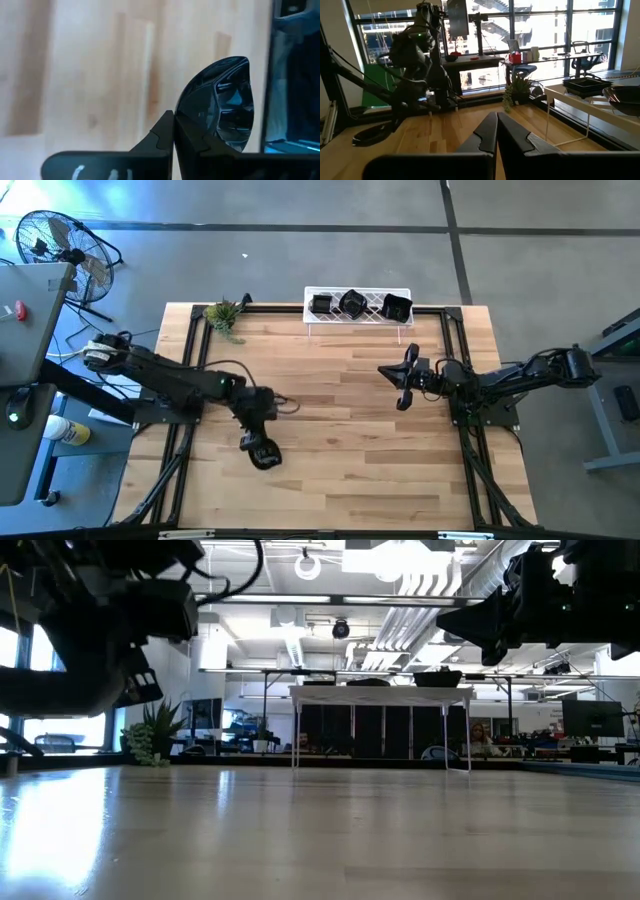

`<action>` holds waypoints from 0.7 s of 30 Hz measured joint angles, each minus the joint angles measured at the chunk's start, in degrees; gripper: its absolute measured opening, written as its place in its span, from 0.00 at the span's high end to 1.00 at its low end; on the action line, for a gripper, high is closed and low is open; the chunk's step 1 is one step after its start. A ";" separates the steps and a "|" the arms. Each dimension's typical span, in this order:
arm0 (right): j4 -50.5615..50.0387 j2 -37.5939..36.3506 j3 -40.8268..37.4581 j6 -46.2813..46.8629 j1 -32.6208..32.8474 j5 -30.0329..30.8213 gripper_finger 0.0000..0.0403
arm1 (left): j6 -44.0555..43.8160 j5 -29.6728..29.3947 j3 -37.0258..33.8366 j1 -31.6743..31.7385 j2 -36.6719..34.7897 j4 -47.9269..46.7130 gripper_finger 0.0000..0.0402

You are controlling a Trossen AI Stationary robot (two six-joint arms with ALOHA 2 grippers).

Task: Pick & Place Mini shaped plates
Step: Stack the leaf shaped plate on top of the stacked leaf shaped plates on the shelf

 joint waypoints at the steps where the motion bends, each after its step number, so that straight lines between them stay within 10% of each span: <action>1: 0.00 0.00 0.00 -0.10 0.01 0.00 0.98 | 0.58 0.07 -0.03 1.08 0.00 -1.03 1.00; 6: 0.00 0.00 0.00 -0.61 0.00 0.00 1.00 | -3.47 -1.19 -0.08 7.13 0.00 3.50 1.00; 21: 0.76 0.00 -0.02 -0.85 -0.02 1.51 0.99 | -40.95 -37.26 0.21 13.14 14.46 47.00 1.00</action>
